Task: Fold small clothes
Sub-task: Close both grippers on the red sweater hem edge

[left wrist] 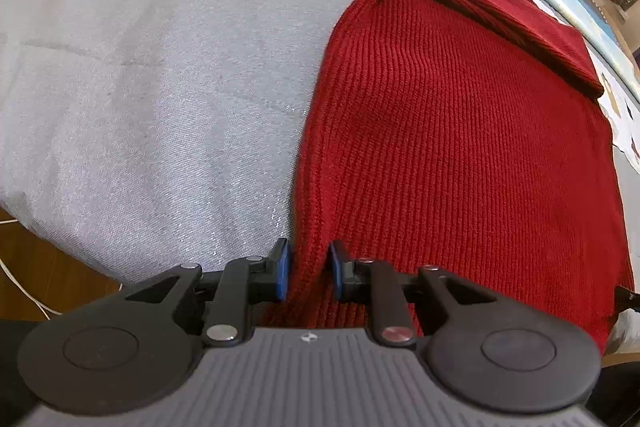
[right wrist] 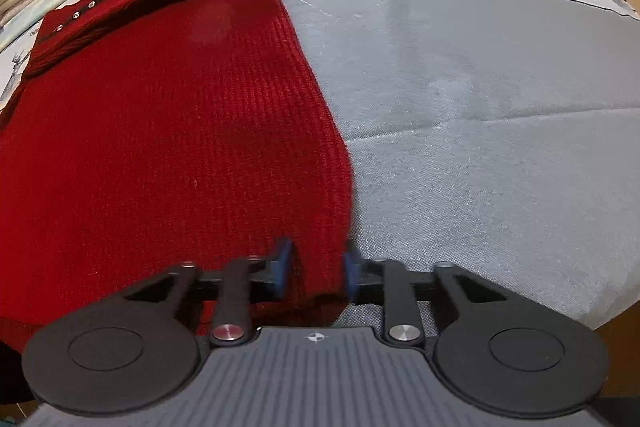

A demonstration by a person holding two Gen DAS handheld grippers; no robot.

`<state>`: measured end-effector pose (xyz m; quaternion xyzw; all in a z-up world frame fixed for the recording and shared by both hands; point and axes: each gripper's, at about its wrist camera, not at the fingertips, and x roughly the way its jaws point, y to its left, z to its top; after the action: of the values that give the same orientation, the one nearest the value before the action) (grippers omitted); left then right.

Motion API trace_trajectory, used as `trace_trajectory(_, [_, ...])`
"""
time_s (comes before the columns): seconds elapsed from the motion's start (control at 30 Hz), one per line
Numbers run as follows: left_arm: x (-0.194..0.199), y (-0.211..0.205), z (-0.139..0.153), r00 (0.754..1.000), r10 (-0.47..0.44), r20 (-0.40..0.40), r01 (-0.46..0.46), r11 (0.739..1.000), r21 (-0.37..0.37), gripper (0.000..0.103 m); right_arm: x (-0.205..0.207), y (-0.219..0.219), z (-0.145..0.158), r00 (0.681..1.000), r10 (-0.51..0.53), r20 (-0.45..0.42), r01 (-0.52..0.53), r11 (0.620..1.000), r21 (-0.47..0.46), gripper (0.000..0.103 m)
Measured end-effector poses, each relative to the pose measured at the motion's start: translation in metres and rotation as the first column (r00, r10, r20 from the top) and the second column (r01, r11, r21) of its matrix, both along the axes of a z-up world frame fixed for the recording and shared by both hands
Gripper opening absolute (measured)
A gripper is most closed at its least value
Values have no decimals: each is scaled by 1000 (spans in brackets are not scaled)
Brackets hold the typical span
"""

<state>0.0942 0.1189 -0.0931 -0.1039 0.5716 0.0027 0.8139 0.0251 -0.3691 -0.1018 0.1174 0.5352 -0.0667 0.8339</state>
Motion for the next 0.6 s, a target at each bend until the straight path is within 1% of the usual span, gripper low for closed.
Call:
trace_trajectory(0.07, [0, 3, 0, 1000, 12, 0, -12, 1000, -6, 24, 1, -1, 1, 1000, -6, 3, 6, 1000, 7, 19])
trace_trajectory(0.17, [-1, 6, 0, 1000, 22, -1, -22, 1000, -13, 24, 0, -1, 2, 1000, -9, 6, 8, 1000, 9, 19])
trace_trajectory(0.2, [-1, 6, 0, 1000, 19, -2, -19, 1000, -10, 24, 0, -1, 2, 1000, -12, 5, 11, 1000, 12, 19])
trace_trajectory(0.27, [0, 2, 0, 1000, 5, 0, -5, 1000, 3, 24, 3, -2, 0, 1000, -12, -2, 12, 1000, 22, 24])
trace_trajectory(0.33, [-1, -3, 0, 1000, -10, 2, 10, 1000, 18, 24, 3, 1, -1, 1000, 4, -3, -4, 1000, 8, 24])
trace_trajectory(0.47, [-1, -9, 0, 999, -31, 11, 31, 999, 36, 22, 5, 0, -1, 1000, 4, 1, -4, 1000, 5, 19])
trace_trajectory(0.5, [-1, -10, 0, 999, -36, 15, 35, 999, 35, 17, 4, 0, 0, 1000, 2, 4, -2, 1000, 8, 18])
trace_trajectory(0.6, [-4, -15, 3, 997, -64, 38, 61, 996, 58, 14, 2, -1, 4, 1000, -4, 30, 4, 1000, 15, 15])
